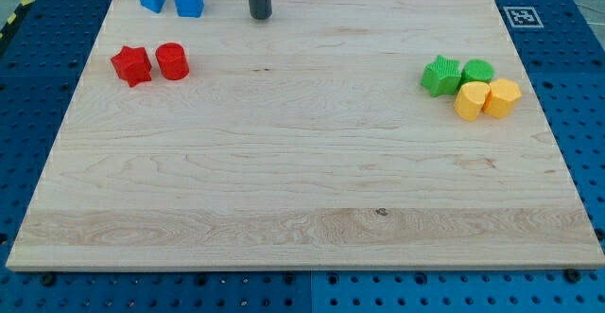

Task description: Move the arm to the left of the blue triangle

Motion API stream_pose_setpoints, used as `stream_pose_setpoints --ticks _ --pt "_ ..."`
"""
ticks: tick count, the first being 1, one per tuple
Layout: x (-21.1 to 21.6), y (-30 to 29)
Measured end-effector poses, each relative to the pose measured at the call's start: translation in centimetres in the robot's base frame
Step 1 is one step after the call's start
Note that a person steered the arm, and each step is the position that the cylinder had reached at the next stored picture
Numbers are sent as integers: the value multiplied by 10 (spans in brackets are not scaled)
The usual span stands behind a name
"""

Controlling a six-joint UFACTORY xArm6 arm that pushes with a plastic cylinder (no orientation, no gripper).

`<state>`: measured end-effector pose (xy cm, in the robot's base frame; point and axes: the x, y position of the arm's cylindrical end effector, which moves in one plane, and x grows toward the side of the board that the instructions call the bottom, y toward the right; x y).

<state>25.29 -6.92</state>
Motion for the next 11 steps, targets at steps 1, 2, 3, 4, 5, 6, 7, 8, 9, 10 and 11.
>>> stream_pose_setpoints --ticks 1,2,3,4,5,6,7,8,9,10,11 --pt "10 -12" --pt "24 -15" --pt "40 -22" --pt "48 -40" --pt "48 -61" --pt "48 -79" --pt "48 -112" --pt "48 -142" --pt "45 -175" --pt "27 -198" --pt "5 -214"
